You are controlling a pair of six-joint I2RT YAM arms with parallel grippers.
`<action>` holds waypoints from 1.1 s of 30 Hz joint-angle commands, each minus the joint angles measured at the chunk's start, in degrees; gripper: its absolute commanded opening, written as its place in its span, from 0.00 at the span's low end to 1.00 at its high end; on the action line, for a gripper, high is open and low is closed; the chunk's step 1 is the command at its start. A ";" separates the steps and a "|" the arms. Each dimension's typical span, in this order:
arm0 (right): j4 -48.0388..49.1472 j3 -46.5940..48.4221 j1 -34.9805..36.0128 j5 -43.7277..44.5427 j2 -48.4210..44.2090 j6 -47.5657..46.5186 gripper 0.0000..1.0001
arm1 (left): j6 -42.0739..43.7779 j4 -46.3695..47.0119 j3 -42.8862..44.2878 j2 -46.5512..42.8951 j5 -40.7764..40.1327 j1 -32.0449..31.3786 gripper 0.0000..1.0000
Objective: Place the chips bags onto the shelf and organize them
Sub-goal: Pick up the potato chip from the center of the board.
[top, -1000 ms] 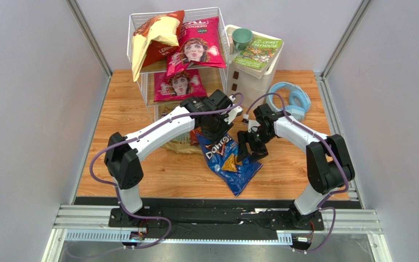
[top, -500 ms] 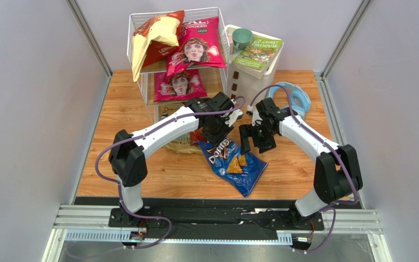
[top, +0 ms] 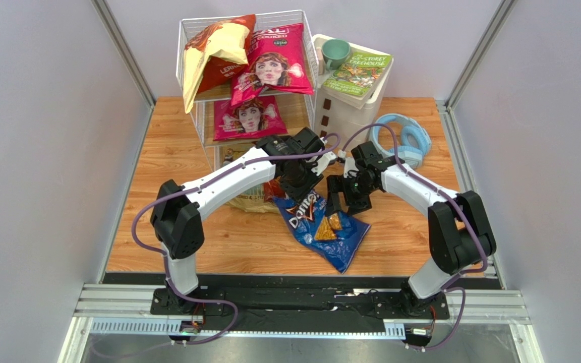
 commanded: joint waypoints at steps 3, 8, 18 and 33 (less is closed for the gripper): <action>7.10 -0.87 0.44 -6.93 -0.35 2.36 0.67 | 0.20 -0.63 2.56 0.06 -1.23 -0.29 0.38; 6.85 -3.51 0.44 -4.83 -6.77 3.61 0.25 | -2.00 -0.72 3.62 -2.65 -2.65 -0.21 0.38; 1.92 -4.74 -0.79 0.37 -10.72 7.91 0.00 | -16.66 0.24 0.82 -11.79 -4.86 0.59 0.74; 13.07 -12.03 -6.06 -11.15 -17.67 24.69 0.00 | -30.39 21.15 -28.88 -26.57 14.22 2.87 0.76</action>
